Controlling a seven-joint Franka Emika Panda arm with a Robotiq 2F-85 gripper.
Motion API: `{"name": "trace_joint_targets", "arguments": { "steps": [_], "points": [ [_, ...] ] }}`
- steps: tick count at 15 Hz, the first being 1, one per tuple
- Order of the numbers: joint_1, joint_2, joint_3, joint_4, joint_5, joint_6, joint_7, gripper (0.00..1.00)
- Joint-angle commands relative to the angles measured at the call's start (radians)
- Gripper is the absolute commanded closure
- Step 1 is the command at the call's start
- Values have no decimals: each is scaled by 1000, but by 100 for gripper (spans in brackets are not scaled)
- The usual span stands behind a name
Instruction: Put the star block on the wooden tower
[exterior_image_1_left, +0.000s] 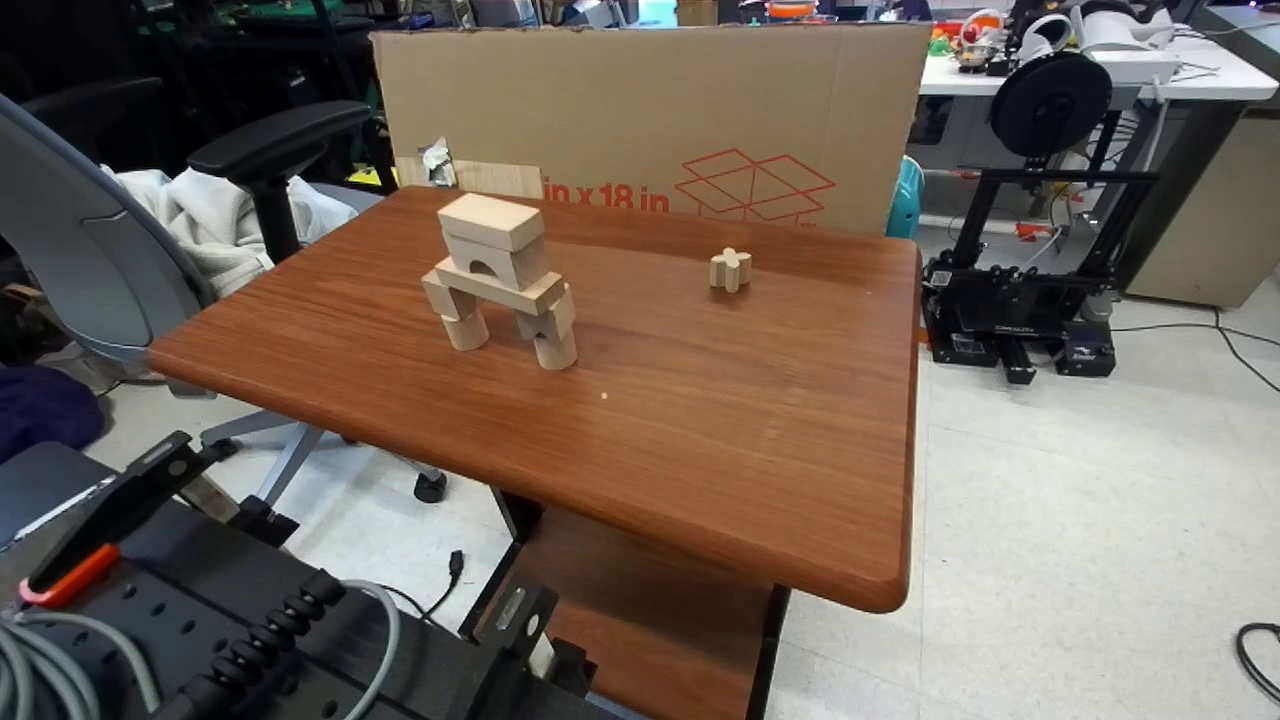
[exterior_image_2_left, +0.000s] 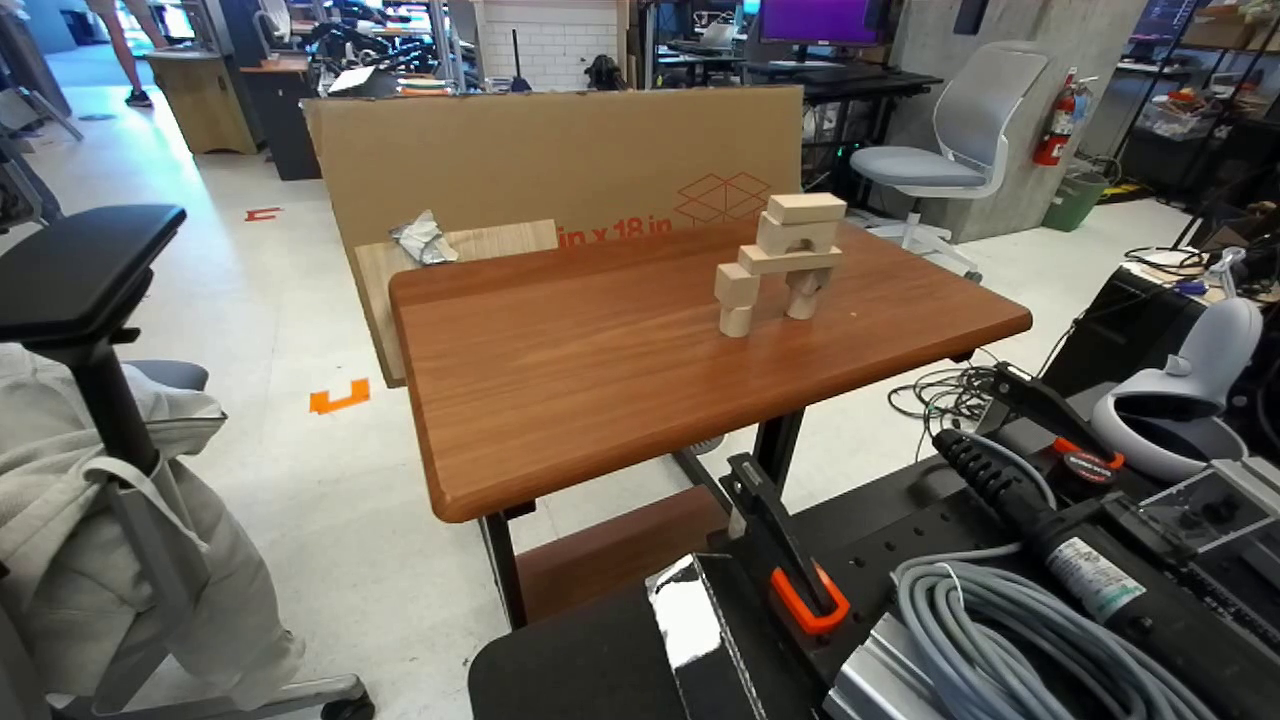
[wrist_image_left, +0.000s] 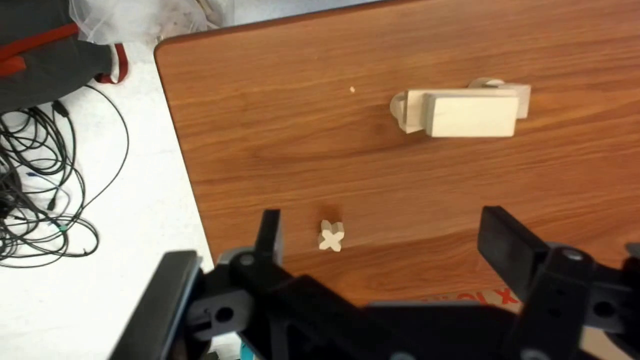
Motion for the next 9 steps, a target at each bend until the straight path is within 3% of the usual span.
{"name": "trace_joint_targets", "arguments": {
  "steps": [1,9],
  "points": [
    [-11,174,4,144,-10,53,1,0],
    [-19,517,10,407,5,70,61,0]
  ]
}}
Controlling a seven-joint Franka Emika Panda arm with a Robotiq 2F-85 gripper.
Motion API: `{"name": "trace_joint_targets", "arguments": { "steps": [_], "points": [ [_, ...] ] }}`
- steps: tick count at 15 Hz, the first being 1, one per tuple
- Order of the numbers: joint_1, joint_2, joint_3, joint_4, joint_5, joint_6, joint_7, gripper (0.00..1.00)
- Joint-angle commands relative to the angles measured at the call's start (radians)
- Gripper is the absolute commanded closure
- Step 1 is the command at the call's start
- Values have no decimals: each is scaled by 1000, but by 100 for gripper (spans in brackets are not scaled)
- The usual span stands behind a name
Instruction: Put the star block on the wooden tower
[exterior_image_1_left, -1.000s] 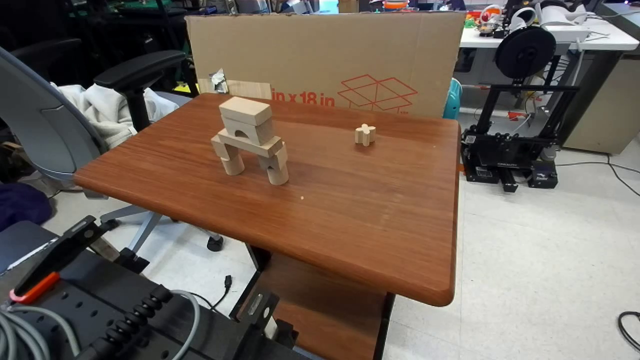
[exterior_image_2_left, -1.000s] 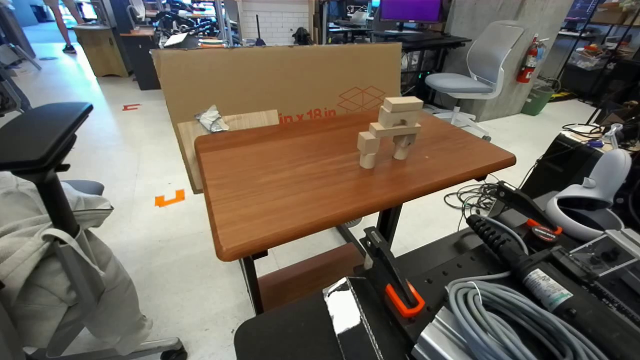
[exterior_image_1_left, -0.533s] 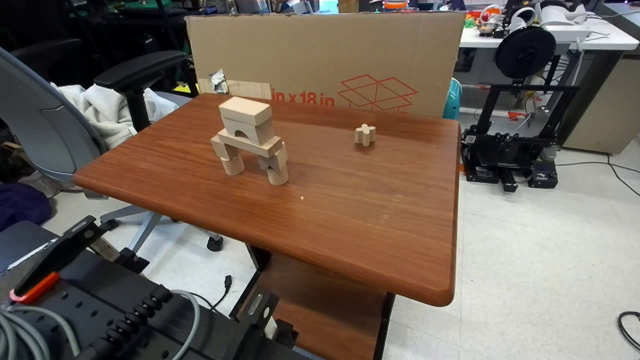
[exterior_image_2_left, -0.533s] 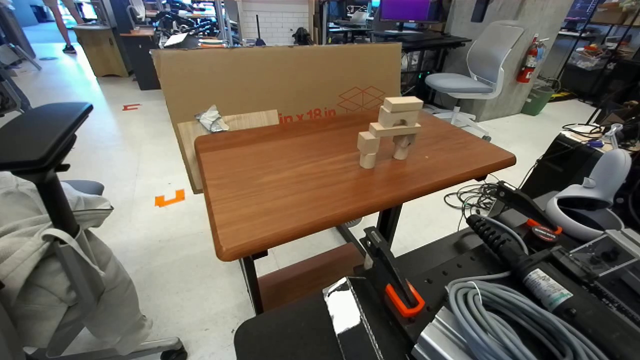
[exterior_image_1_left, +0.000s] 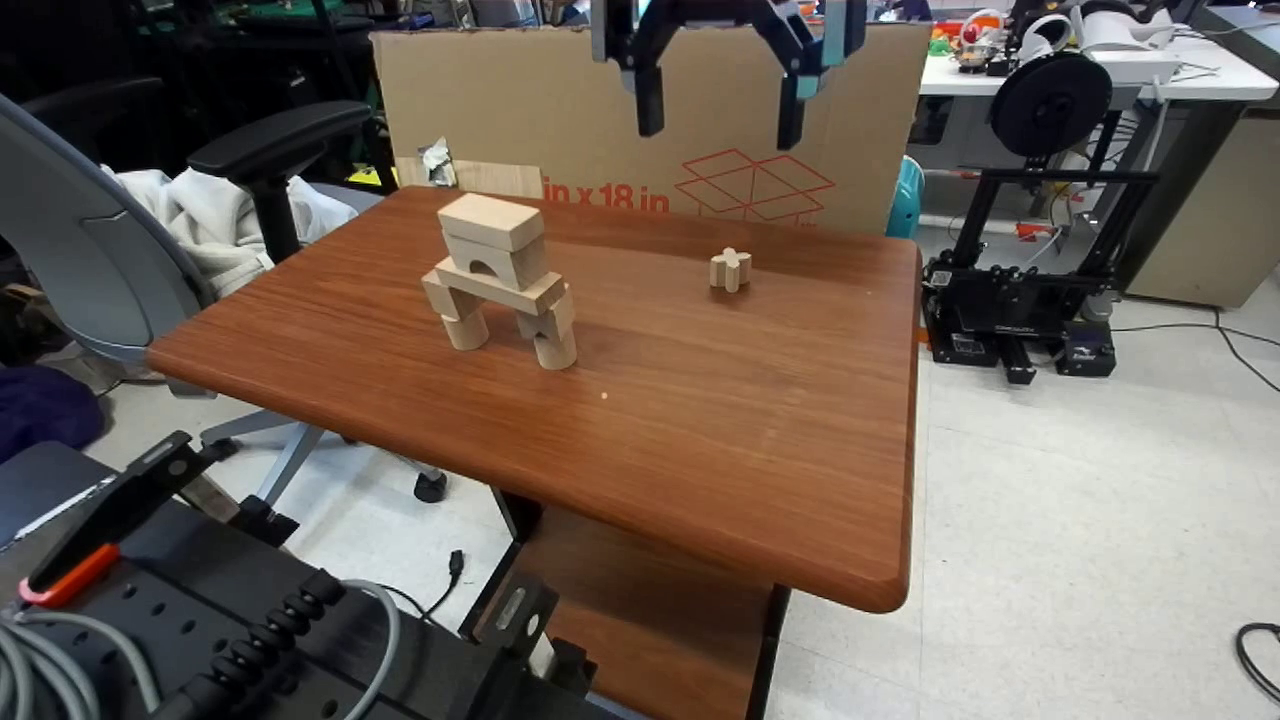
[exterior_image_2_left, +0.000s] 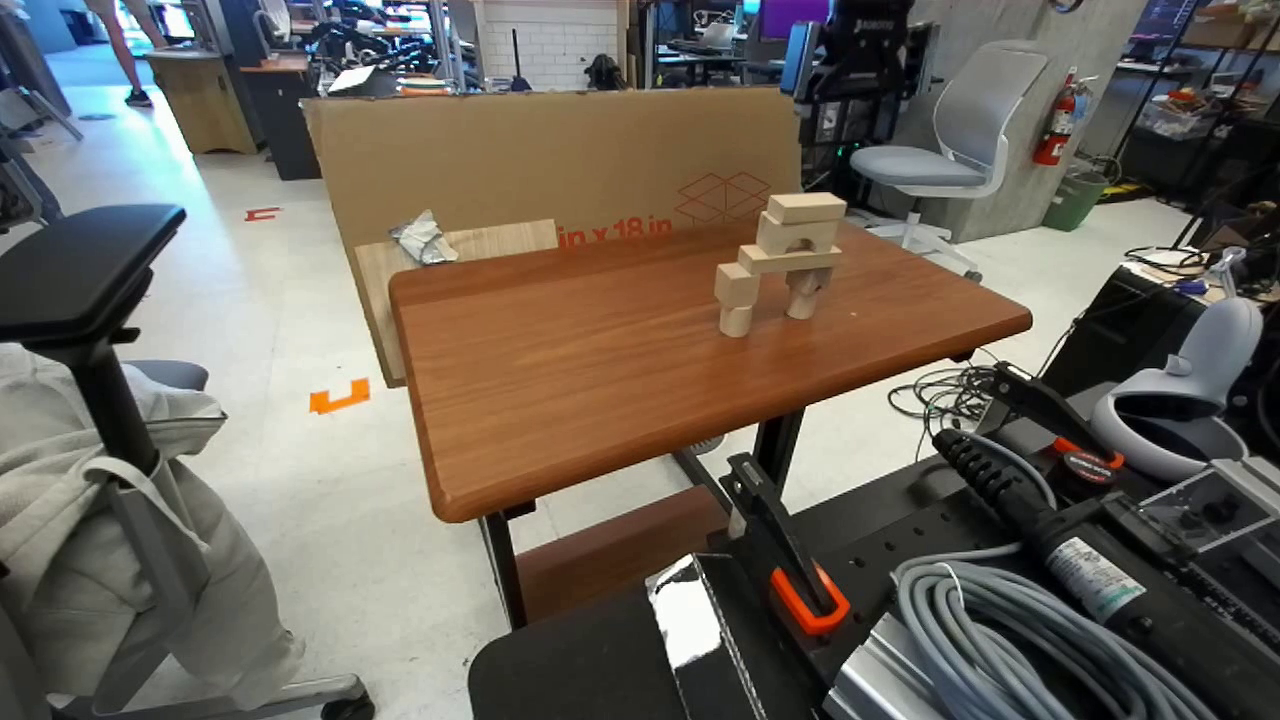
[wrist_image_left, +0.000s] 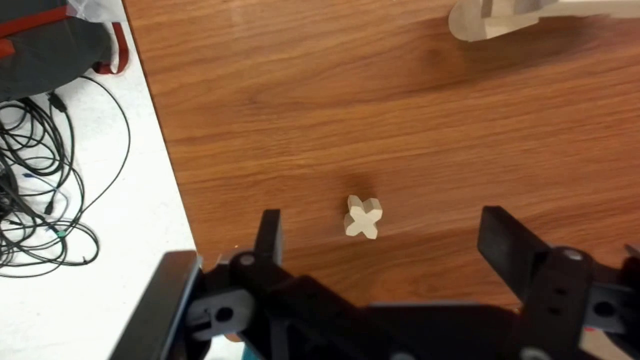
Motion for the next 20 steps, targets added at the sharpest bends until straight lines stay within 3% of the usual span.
{"name": "trace_joint_targets", "arguments": {
  "steps": [1,7,13,14,16,20],
  "points": [
    [-16,178,8,182,5,-13,46,0],
    [-11,345,9,345,-1,-30,96,0],
    [8,405,12,392,-19,-32,90,0],
    [12,409,10,393,-22,-28,94,25],
    [16,414,9,398,-25,-32,93,34],
    [17,408,6,390,-25,-40,96,66]
  ]
}}
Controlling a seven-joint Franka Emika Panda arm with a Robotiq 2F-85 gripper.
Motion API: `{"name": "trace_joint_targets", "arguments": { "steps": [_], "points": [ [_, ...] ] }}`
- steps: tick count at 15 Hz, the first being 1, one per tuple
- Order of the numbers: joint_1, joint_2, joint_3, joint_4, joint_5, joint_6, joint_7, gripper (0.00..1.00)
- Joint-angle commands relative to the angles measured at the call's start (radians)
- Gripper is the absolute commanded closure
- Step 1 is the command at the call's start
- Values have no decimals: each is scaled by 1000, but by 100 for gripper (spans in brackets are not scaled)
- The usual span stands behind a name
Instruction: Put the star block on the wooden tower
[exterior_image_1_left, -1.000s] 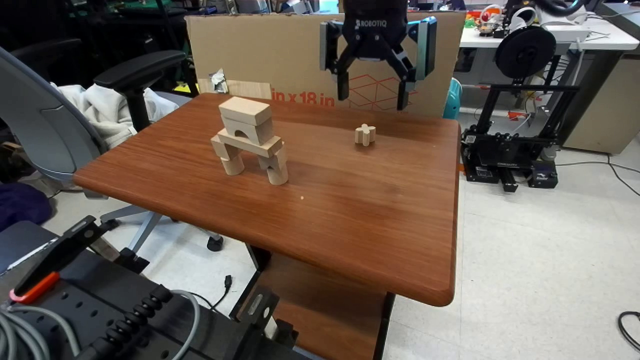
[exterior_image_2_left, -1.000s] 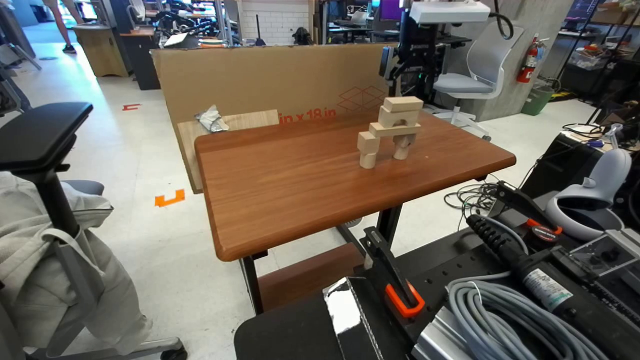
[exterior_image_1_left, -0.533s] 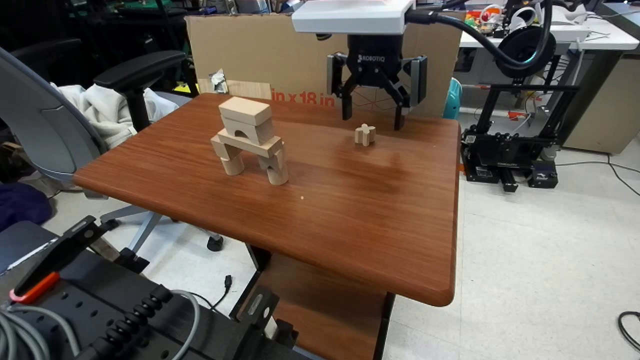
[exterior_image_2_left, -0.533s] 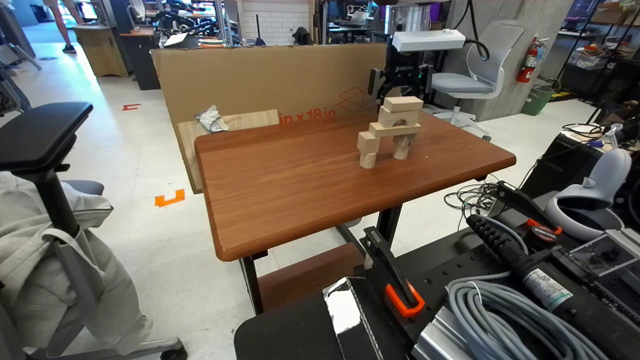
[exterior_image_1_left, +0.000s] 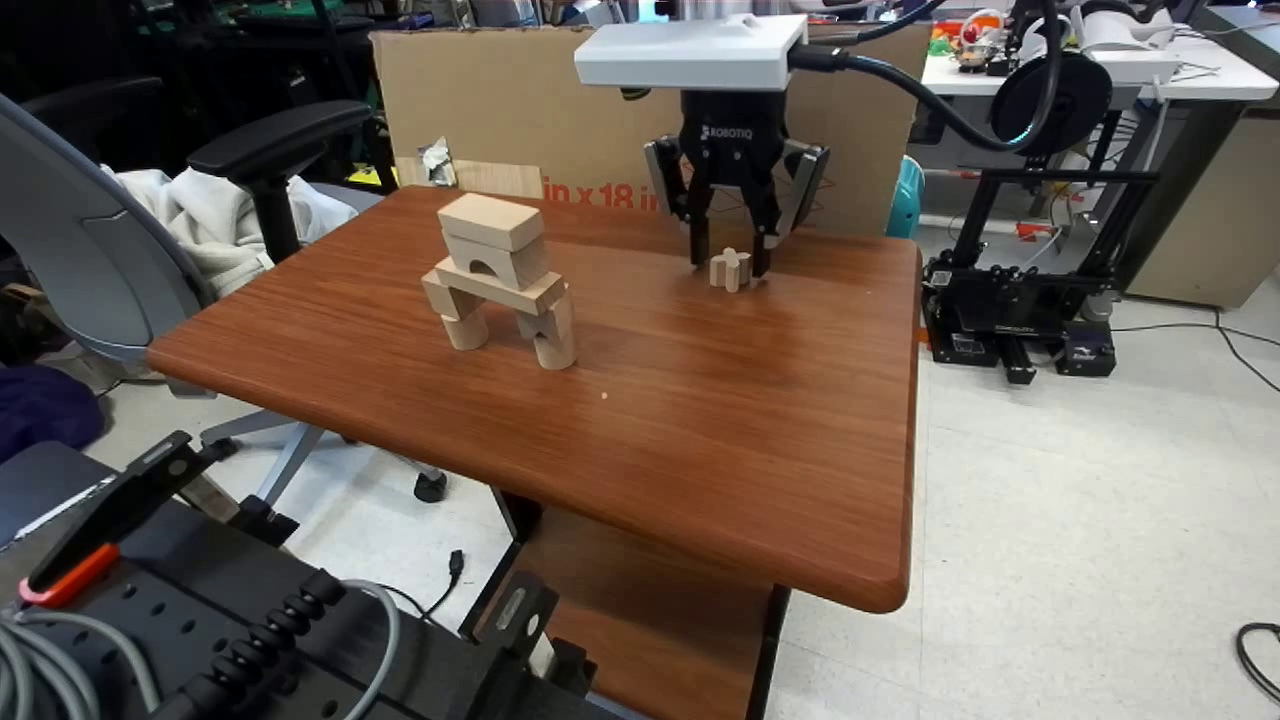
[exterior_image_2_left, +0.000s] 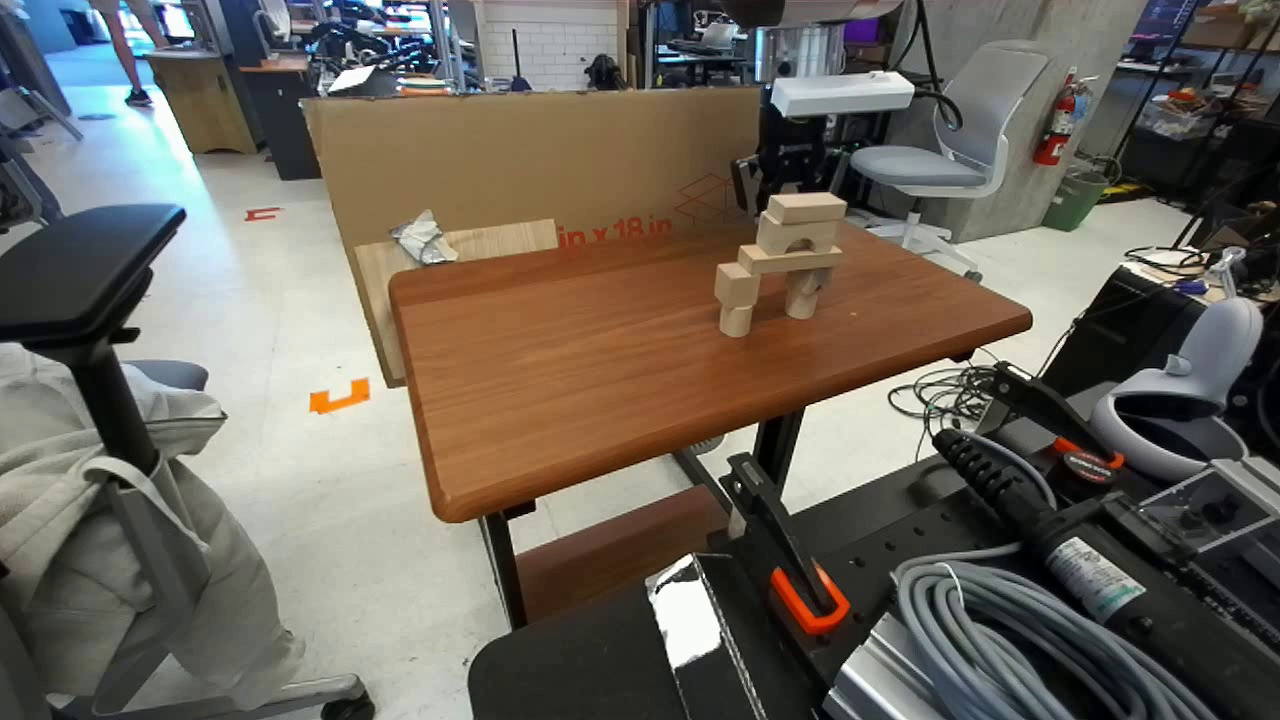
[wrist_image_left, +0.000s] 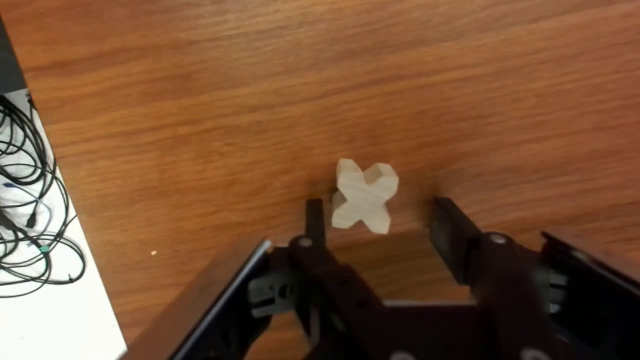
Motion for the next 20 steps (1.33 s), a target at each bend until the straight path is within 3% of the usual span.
{"name": "trace_joint_targets", "arguments": {
  "steps": [1,4,5,11,16,20],
  "points": [
    [0,8,-2,29,-13,-30,17,73],
    [-43,-43,34,3,42,-55,-21,97],
    [-60,-64,47,-7,65,-65,-34,93],
    [-117,-277,93,-123,209,-102,-40,93],
    [-66,-446,101,-246,251,-164,7,93],
    [-6,-494,96,-317,226,-191,90,93]
  ]
}}
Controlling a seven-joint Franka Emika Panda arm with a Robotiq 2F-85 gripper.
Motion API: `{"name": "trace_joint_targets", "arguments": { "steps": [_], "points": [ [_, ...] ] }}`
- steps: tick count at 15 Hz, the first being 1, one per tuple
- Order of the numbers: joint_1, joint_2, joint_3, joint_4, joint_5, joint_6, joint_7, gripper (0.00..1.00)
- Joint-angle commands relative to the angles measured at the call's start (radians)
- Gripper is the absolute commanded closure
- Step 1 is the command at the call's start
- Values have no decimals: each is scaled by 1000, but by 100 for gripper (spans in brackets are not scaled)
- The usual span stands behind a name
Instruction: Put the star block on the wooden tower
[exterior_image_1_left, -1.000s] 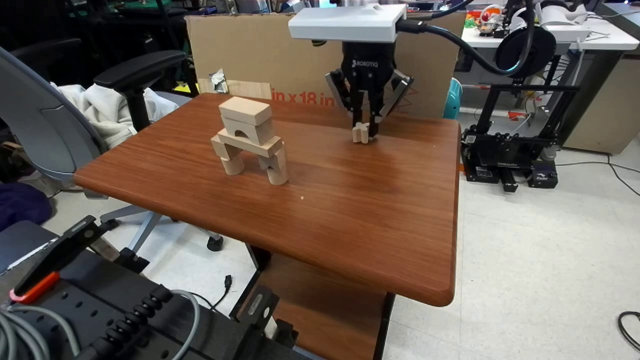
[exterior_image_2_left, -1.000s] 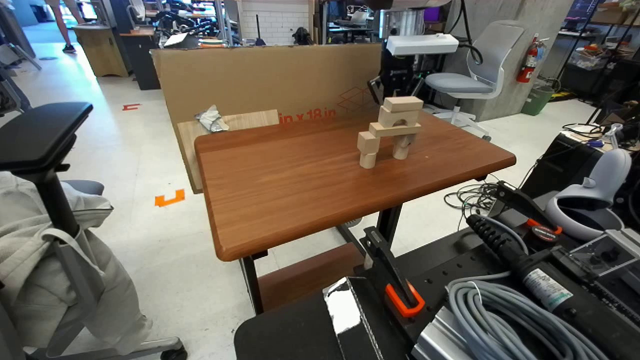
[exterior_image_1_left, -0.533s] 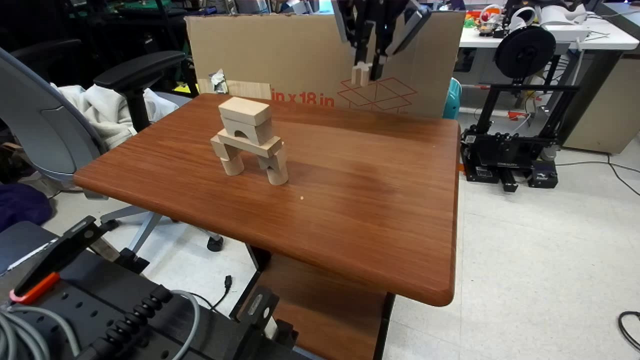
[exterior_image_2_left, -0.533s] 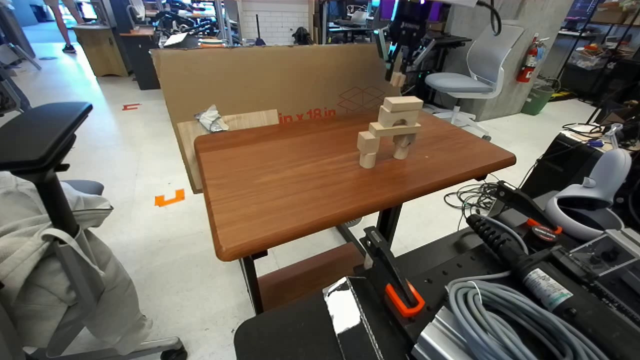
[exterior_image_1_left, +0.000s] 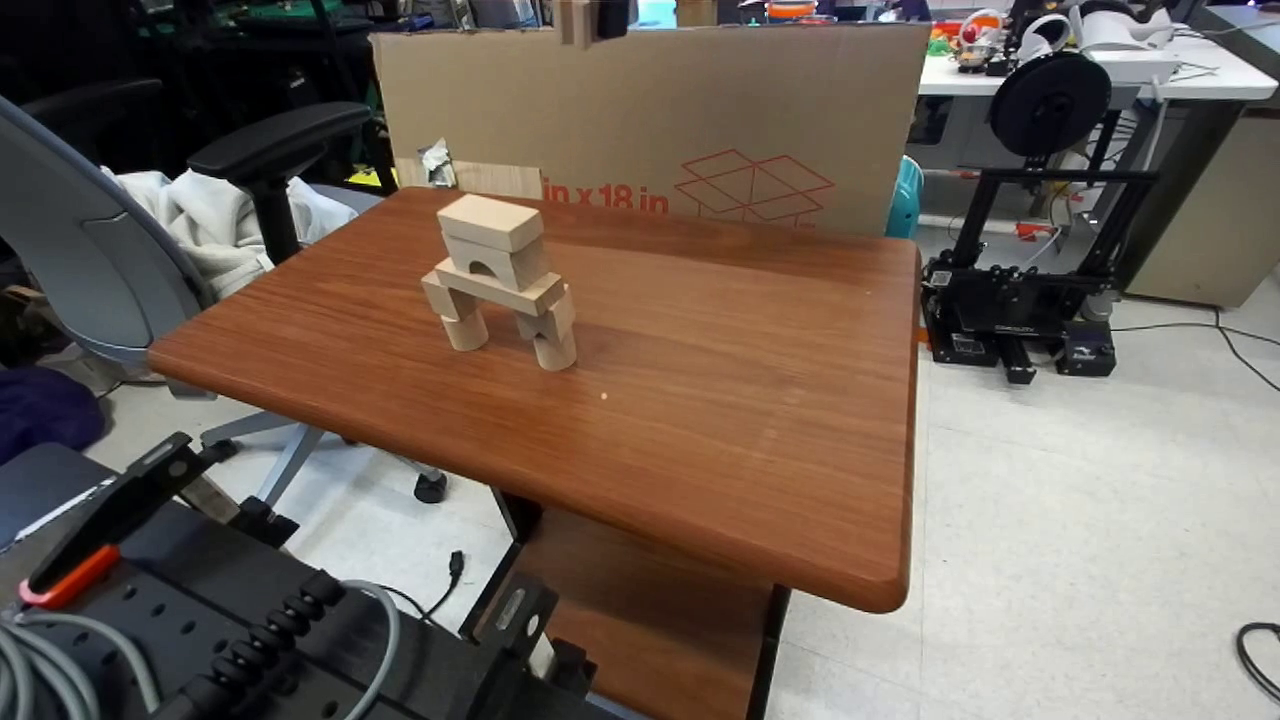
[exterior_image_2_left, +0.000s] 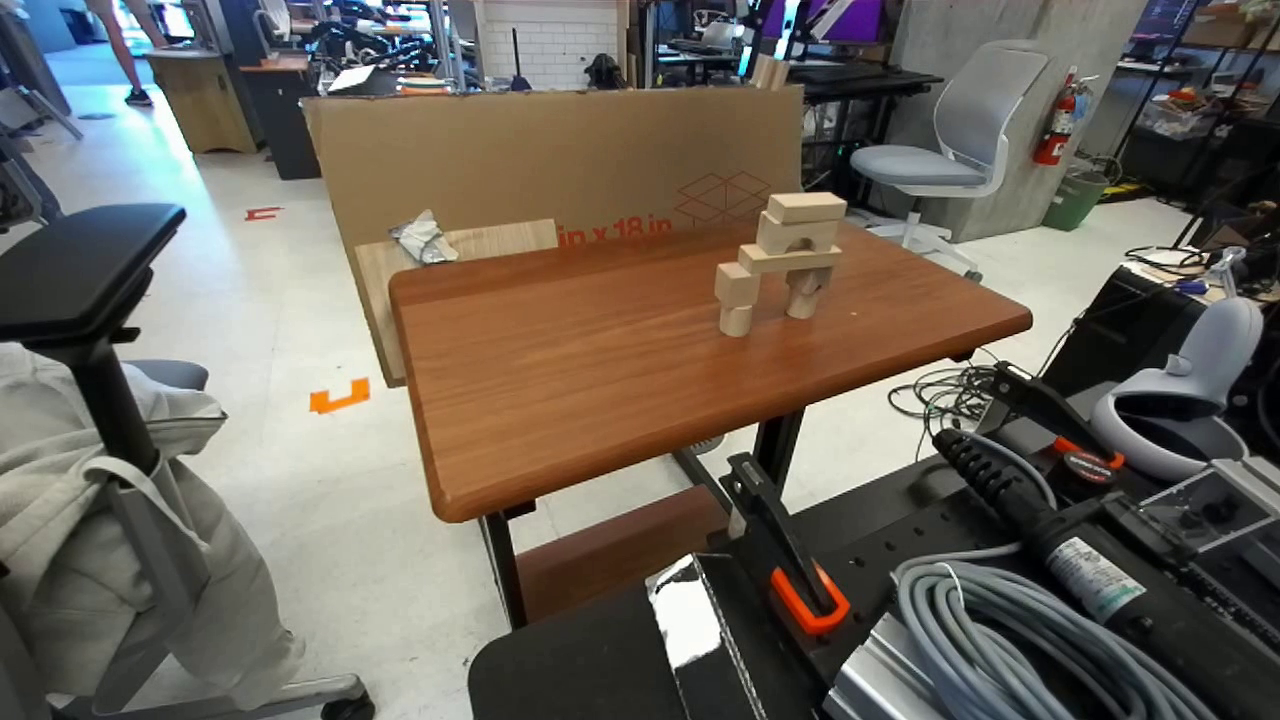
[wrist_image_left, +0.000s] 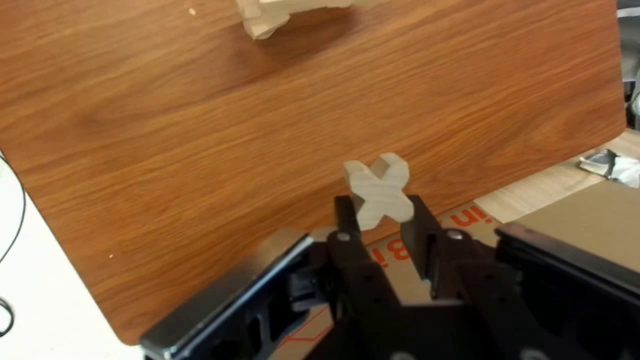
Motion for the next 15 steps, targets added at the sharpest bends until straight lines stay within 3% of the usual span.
{"name": "trace_joint_targets", "arguments": {
  "steps": [1,8,15],
  "points": [
    [50,-54,-10,-94,-2,-11,79,93],
    [101,-66,-30,-204,-46,19,194,93],
    [134,-123,-55,-289,-169,53,300,93]
  ]
}}
